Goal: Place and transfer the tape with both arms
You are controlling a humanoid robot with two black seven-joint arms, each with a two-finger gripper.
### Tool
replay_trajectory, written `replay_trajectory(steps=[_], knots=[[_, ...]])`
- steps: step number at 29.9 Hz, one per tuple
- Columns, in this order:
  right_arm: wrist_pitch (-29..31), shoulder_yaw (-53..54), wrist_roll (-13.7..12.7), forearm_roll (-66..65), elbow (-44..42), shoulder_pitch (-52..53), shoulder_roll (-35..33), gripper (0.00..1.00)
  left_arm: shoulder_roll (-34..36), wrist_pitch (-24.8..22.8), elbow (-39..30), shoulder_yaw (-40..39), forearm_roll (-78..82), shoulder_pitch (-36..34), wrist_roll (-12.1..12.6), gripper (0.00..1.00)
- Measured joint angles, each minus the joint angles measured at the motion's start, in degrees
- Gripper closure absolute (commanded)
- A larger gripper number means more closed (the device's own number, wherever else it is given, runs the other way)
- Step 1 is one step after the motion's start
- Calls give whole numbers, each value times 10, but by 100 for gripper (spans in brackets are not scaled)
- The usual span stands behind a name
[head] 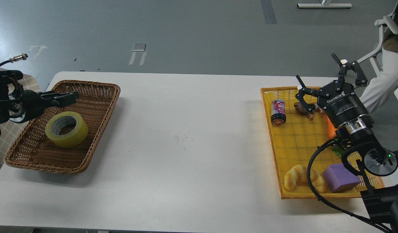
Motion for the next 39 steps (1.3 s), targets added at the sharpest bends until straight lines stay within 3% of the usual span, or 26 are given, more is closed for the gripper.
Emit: replay_trajectory(steps=[5,15,29,39], knots=[[0,0,0,0,2,-1,0,0,-15,-26,-18,-4,-178,-58,0,3],[0,28,0,0,8,-26,-5,0,-123,-43,-20,-29,-488,-84,0,2],[0,40,-2,-4,9,-23,-18,0,-258,-93,-20,-139,-598,-66,0,2],[0,35,-7,-11,2,40,-52,0,-325,-130,-20,-248,-619,-3,0,2]])
